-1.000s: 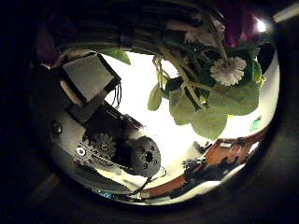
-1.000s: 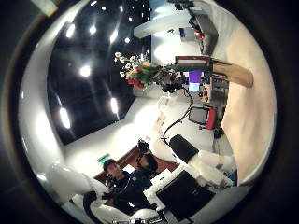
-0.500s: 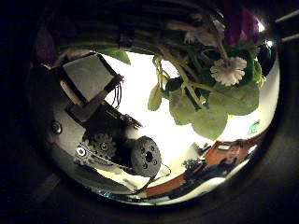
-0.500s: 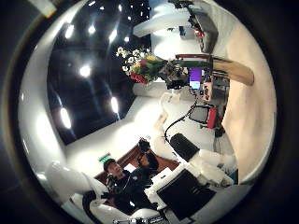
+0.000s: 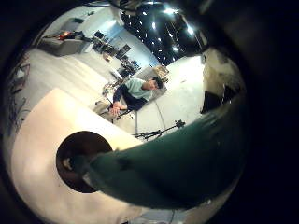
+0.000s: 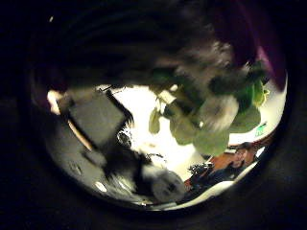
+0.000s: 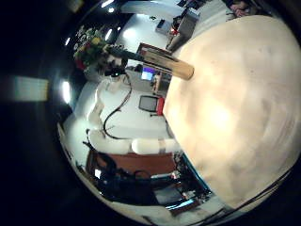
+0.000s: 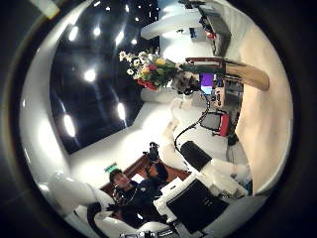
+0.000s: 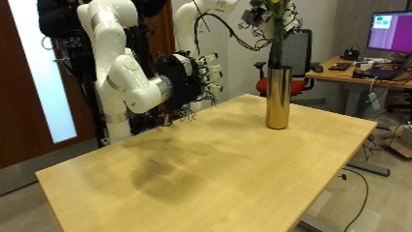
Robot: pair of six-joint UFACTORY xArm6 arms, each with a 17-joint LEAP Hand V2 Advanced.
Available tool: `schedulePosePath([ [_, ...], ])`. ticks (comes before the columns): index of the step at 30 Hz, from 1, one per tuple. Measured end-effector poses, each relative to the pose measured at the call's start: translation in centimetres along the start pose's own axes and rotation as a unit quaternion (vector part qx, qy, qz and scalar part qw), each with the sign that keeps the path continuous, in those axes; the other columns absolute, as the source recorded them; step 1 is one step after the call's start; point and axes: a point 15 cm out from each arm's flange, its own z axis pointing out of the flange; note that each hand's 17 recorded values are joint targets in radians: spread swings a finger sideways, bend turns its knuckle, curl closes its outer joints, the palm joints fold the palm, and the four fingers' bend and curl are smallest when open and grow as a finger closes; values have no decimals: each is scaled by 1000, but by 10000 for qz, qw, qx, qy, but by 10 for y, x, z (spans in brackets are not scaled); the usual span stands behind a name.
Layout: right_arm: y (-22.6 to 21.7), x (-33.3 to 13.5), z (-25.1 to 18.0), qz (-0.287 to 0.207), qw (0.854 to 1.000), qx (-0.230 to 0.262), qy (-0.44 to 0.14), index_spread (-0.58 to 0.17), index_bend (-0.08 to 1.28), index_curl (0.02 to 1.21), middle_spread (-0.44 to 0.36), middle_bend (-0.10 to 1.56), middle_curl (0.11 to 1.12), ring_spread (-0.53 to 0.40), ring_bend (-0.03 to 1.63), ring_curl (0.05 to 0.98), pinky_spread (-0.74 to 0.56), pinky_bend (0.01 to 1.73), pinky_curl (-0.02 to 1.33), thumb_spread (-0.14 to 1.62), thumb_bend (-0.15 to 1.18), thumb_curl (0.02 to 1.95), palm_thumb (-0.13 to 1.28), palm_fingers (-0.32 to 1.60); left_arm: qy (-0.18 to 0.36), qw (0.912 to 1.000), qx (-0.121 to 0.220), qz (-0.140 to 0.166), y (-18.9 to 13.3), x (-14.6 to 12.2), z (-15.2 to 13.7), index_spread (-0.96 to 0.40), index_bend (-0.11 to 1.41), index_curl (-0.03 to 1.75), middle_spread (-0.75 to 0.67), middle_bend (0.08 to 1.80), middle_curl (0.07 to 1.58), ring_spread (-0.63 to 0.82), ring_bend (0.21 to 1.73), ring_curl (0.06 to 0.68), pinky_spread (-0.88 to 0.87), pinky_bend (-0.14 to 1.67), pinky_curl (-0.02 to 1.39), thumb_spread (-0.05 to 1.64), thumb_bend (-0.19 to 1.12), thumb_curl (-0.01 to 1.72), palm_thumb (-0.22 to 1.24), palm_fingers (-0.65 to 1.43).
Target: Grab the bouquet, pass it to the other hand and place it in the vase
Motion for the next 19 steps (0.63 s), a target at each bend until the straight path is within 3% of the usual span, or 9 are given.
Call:
schedulePosePath([
  [4, 0, 0, 1, -8, 10000, -7, -2, -304, 282, 398, 26, 179, 267, 175, 198, 244, 353, 181, 260, 970, -23, 501, 869, 253, -68, 9996, 282, 53, 1, -7, -22, 170, 41, 759, 401, 160, 578, 424, 699, 275, 442, 506, 347, 845, -57, 435, 336, -262],
  [6, 0, 2, 2, 27, 10000, -19, -24, -301, 282, 398, 26, 179, 267, 176, 198, 244, 353, 183, 259, 970, -23, 501, 869, 254, -91, 9992, 386, 63, 7, -7, -32, 230, 66, 579, 496, 152, 484, 496, 630, 243, 520, 445, 314, 816, -48, 395, 289, -225],
  [12, 1, 6, 3, 43, 10000, -31, -73, -295, 288, 399, 26, 179, 270, 171, 198, 244, 353, 183, 255, 970, -23, 502, 869, 256, -107, 9988, 436, 207, 27, 12, -46, 219, 104, 358, 537, 155, 351, 544, 542, 212, 560, 372, 285, 779, -41, 356, 257, -168],
  [19, 2, 4, 5, 22, 9999, -65, -105, -293, 290, 399, 26, 181, 272, 169, 197, 243, 353, 183, 252, 970, -23, 503, 869, 259, -429, 9981, 407, 173, 59, 6, -63, 185, 124, 246, 534, 161, 261, 556, 490, 204, 557, 312, 279, 759, -41, 339, 243, -130],
])
